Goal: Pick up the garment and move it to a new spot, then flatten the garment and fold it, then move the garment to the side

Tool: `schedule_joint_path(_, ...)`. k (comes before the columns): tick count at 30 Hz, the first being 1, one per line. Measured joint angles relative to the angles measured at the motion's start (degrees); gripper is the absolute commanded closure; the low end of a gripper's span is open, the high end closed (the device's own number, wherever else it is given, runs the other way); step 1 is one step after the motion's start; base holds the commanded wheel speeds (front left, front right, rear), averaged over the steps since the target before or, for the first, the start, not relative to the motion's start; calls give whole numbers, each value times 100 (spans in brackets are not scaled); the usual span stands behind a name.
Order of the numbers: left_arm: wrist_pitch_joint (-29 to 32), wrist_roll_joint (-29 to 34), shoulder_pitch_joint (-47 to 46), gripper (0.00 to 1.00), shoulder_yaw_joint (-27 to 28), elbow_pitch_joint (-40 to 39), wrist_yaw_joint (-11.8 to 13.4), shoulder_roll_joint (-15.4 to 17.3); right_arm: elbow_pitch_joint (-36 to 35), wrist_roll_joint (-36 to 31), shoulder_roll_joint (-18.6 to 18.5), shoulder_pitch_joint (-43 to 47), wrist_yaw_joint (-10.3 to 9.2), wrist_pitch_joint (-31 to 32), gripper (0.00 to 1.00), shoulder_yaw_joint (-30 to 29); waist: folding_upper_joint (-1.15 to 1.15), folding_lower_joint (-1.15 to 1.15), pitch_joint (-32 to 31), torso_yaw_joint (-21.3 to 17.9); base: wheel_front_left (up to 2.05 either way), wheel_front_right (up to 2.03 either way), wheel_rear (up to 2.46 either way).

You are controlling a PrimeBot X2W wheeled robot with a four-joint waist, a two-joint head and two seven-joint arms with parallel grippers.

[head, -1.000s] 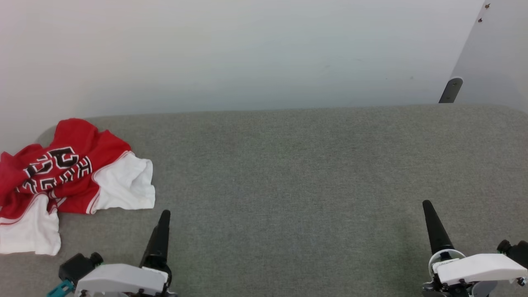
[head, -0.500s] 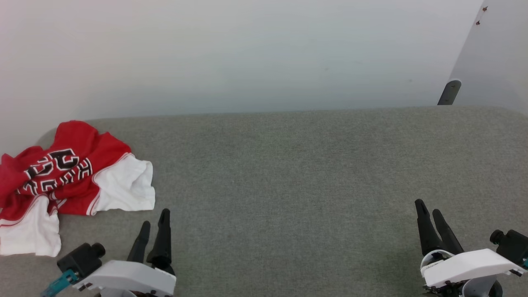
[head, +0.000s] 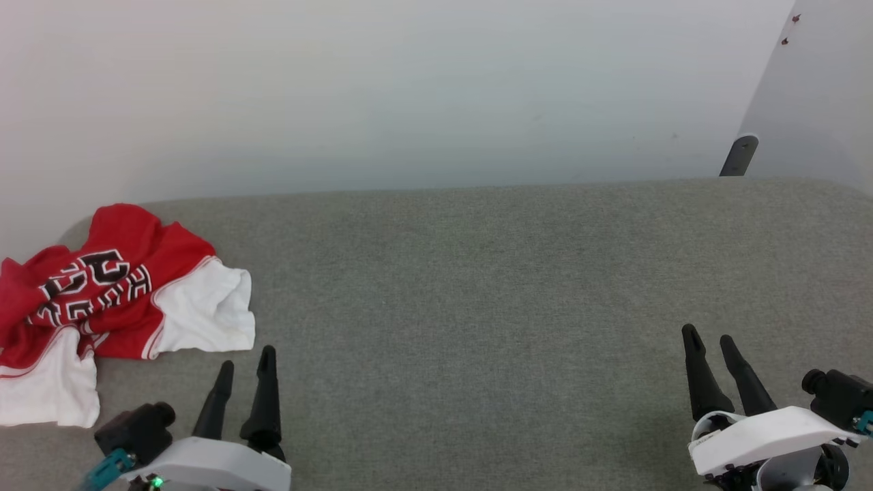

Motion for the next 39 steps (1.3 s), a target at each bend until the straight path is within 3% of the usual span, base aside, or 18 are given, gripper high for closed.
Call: schedule_joint_path(39,-494,1829,202,0,-64,-257,-47,85,-181,-2073,1,-80,1,-185,0,-36,0,0,-101,-48,0,0,0)
